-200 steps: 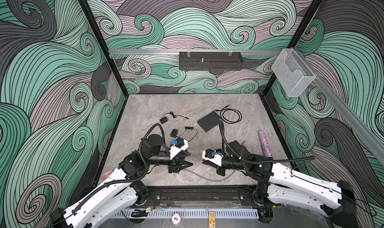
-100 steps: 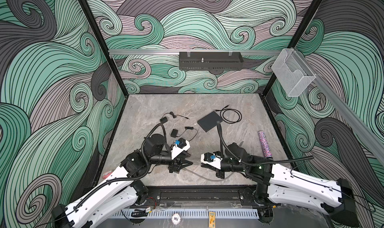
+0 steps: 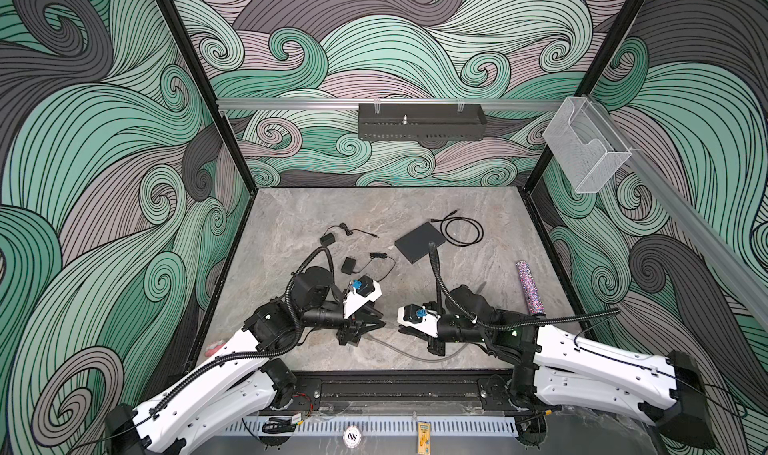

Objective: Insert the plug into the switch port

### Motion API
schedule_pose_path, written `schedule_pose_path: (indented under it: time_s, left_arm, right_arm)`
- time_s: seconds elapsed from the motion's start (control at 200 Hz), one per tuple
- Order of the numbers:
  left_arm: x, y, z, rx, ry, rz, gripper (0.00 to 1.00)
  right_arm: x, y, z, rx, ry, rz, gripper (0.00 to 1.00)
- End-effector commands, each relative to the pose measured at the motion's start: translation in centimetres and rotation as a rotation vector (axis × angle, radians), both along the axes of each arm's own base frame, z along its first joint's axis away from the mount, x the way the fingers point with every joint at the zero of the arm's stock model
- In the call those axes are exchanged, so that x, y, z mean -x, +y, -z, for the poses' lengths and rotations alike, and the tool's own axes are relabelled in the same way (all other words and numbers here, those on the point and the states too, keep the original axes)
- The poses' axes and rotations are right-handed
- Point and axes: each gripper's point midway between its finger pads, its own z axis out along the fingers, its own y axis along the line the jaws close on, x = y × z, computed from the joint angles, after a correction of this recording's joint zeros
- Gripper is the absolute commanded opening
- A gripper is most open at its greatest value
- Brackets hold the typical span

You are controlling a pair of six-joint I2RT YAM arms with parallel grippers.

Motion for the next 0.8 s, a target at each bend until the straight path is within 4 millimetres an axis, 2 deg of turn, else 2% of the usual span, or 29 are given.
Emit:
schedule_pose_path:
  time_s: [0.0,0.265,0.355,0.45,0.605,0.766,0.796]
  left_arm:
    - [0.29,-0.27,-1.62,0.018,-0.015,0.027,0.2]
    - [0.19,-0.31,-1.5,0.012,-0.008,0.023,0.25]
    - [0.21,-0.32,-1.45,0.008,-0.004,0.025,0.18]
    - [0.2,-0.34,-1.42,0.006,-0.001,0.025,0.17]
    - [0.29,-0.35,-1.35,0.002,0.0,0.033,0.06]
    - [0.22,-0.38,-1.31,-0.004,0.007,0.03,0.0]
    - [0.16,-0.39,-1.29,-0.006,0.008,0.028,0.0]
  right_arm:
    - [-0.41,0.77,-2.33,-0.064,-0.028,0.013,0.0]
    - [-0.76,0.49,-2.45,-0.065,-0.04,0.037,0.0]
    - [-0.77,0.46,-2.41,-0.064,-0.04,0.038,0.0]
    - [-0.75,0.41,-2.46,-0.067,-0.042,0.04,0.0]
    - [-0.71,0.42,-2.4,-0.065,-0.043,0.038,0.0]
    - [-0.73,0.45,-2.45,-0.068,-0.04,0.041,0.0]
    - [-0.69,0.44,-2.46,-0.069,-0.04,0.039,0.09]
